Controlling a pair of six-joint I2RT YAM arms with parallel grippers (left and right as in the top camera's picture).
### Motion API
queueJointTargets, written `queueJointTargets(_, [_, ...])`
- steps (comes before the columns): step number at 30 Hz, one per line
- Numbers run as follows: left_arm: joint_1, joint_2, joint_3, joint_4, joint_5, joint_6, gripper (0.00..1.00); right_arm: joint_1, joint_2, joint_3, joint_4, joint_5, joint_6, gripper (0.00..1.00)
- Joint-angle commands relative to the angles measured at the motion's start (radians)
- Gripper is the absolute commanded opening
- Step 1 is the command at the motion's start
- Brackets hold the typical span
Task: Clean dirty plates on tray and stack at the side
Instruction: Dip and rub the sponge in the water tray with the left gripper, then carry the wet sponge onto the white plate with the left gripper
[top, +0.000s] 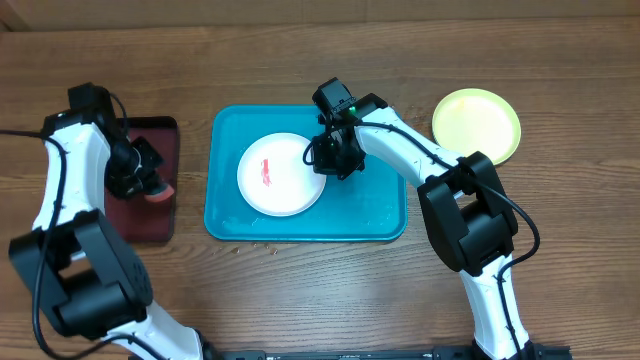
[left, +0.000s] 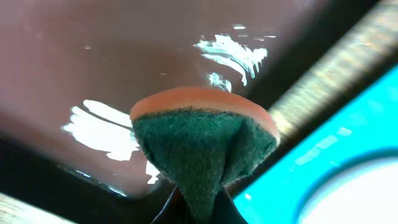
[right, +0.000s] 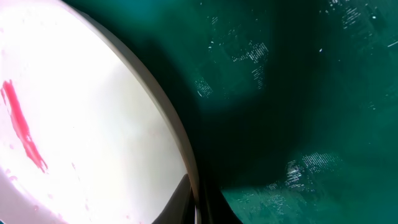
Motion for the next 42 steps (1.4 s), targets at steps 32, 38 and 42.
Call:
queueJointTargets(32, [-0.598, 0.129, -0.092, 0.256, 0.13, -0.035, 0.04, 0.074, 0.015, -0.025, 0.012, 0.076, -0.041, 0.04])
queueJointTargets(38, [-0.602, 0.191, -0.092, 0.296, 0.105, -0.05, 0.04, 0.074, 0.015, -0.025, 0.012, 0.075, -0.041, 0.04])
queueJointTargets(42, [-0.602, 0.219, -0.092, 0.299, 0.043, -0.05, 0.04, 0.074, 0.014, -0.025, 0.012, 0.075, -0.041, 0.04])
